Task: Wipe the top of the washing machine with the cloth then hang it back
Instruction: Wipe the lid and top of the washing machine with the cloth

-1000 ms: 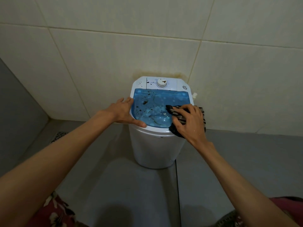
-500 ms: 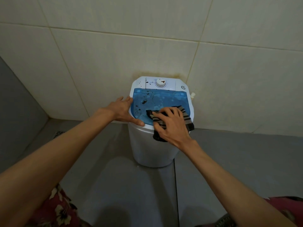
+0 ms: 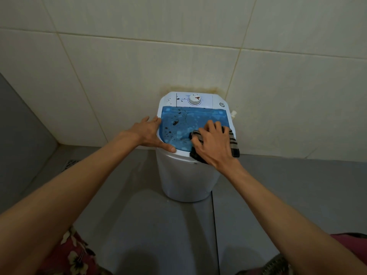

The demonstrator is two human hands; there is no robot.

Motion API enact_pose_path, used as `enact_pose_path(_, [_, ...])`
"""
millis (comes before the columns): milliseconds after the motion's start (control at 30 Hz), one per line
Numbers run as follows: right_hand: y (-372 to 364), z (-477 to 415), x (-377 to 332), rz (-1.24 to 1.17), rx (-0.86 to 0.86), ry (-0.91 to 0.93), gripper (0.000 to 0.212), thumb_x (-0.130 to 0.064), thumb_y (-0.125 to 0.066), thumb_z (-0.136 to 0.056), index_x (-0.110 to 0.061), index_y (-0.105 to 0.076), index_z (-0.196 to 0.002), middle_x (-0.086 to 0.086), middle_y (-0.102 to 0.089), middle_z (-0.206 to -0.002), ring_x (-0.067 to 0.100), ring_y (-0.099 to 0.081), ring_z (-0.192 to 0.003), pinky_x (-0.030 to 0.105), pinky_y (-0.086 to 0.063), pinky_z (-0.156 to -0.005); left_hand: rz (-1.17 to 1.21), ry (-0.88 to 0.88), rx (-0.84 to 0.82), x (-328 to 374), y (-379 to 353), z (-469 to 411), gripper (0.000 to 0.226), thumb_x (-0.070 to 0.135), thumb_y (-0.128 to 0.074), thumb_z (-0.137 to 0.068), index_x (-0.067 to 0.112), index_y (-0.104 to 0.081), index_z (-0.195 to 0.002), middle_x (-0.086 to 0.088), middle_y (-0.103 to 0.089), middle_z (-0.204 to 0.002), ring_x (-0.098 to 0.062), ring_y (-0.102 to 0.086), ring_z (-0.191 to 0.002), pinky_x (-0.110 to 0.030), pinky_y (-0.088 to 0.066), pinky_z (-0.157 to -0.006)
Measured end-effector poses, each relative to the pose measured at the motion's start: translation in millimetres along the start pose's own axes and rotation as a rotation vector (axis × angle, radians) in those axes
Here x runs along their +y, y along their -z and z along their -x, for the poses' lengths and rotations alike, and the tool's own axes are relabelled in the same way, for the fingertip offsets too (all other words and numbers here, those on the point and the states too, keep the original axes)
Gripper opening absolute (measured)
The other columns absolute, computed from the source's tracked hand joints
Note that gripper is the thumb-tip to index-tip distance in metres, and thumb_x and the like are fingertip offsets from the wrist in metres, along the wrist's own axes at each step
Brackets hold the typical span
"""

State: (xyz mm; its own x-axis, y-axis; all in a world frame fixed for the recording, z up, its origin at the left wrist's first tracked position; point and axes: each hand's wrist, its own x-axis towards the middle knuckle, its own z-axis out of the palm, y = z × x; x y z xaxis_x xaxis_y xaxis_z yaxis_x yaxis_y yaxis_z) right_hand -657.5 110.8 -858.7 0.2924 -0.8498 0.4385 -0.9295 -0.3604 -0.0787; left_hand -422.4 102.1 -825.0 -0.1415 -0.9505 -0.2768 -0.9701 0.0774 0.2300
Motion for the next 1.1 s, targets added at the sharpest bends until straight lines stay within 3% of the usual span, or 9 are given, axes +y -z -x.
enact_pose_path(100, [-3,-4,-4,-0.001,-0.003,-0.046,0.035,-0.041,-0.042,-0.089,-0.014,-0.063,-0.083,0.007,-0.050,-0.096,0.027,-0.045,-0.093,0.042,-0.031,-0.082,0.005,-0.006,0.009,-3,-2,-2,0.150,0.101,-0.048,-0.026,0.031,-0.008,-0.153,0.001,-0.017,-0.162,-0.034,-0.006,-0.149,-0.057,-0.016,-0.118])
enact_pose_path(333, [-9,-17,-42,-0.012,-0.063,-0.118,0.042,-0.043,-0.036,-0.089,-0.015,-0.068,-0.088,0.009,-0.051,-0.104,0.027,-0.044,-0.100,0.046,-0.030,-0.088,-0.043,0.023,0.017,5,0,-2,0.138,0.090,-0.058,-0.041,0.025,-0.011,-0.153,-0.001,-0.019,-0.161,-0.034,-0.005,-0.149,-0.055,-0.016,-0.117])
enact_pose_path(567, [3,3,12,-0.051,-0.080,0.220,0.030,-0.040,-0.037,-0.096,-0.021,-0.056,-0.108,0.004,-0.051,-0.105,0.024,-0.048,-0.096,0.043,-0.035,-0.092,-0.074,0.022,-0.026,2,3,-4,0.148,0.100,-0.049,-0.029,0.028,-0.011,-0.153,-0.001,-0.019,-0.161,-0.035,-0.005,-0.149,-0.057,-0.014,-0.118])
enact_pose_path(667, [6,7,33,-0.088,-0.123,0.221,0.037,-0.042,-0.033,-0.097,-0.019,-0.056,-0.113,0.007,-0.052,-0.122,0.027,-0.049,-0.117,0.043,-0.033,-0.104,-0.056,0.025,-0.032,1,3,-4,0.146,0.099,-0.052,-0.031,0.030,-0.010,-0.153,0.001,-0.017,-0.162,-0.035,-0.003,-0.149,-0.059,-0.014,-0.117])
enact_pose_path(767, [3,9,33,-0.129,-0.190,0.136,0.046,-0.045,-0.024,-0.097,-0.023,-0.052,-0.127,0.008,-0.042,-0.149,0.027,-0.026,-0.146,0.047,-0.014,-0.119,-0.039,0.015,-0.033,-3,1,-6,0.146,0.100,-0.051,-0.031,0.033,-0.008,-0.153,0.001,-0.016,-0.162,-0.035,-0.004,-0.149,-0.059,-0.013,-0.117])
enact_pose_path(900, [-3,17,26,-0.204,-0.053,-0.212,0.045,-0.041,-0.028,-0.099,-0.027,-0.048,-0.137,0.013,-0.032,-0.157,0.028,-0.015,-0.150,0.049,-0.007,-0.121,-0.030,0.011,-0.030,-3,1,-7,0.146,0.100,-0.051,-0.030,0.032,-0.007,-0.153,0.001,-0.016,-0.162,-0.035,-0.004,-0.149,-0.059,-0.013,-0.117])
enact_pose_path(1000, [-3,-2,19,-0.158,-0.160,-0.452,0.053,-0.043,-0.028,-0.101,-0.027,-0.029,-0.151,0.017,-0.013,-0.162,0.032,-0.003,-0.151,0.054,0.003,-0.119,-0.013,-0.005,-0.018,-1,1,-5,0.146,0.099,-0.051,-0.031,0.032,-0.006,-0.153,0.000,-0.016,-0.162,-0.036,-0.004,-0.149,-0.059,-0.014,-0.117])
enact_pose_path(1100, [-6,-31,6,-0.085,-0.282,-0.475,0.062,-0.048,-0.022,-0.101,-0.024,-0.011,-0.157,0.023,0.001,-0.162,0.037,0.008,-0.150,0.060,0.010,-0.116,0.008,-0.007,-0.002,-2,-1,-6,0.143,0.096,-0.054,-0.035,0.032,-0.005,-0.153,-0.001,-0.016,-0.162,-0.036,-0.004,-0.149,-0.058,-0.014,-0.118])
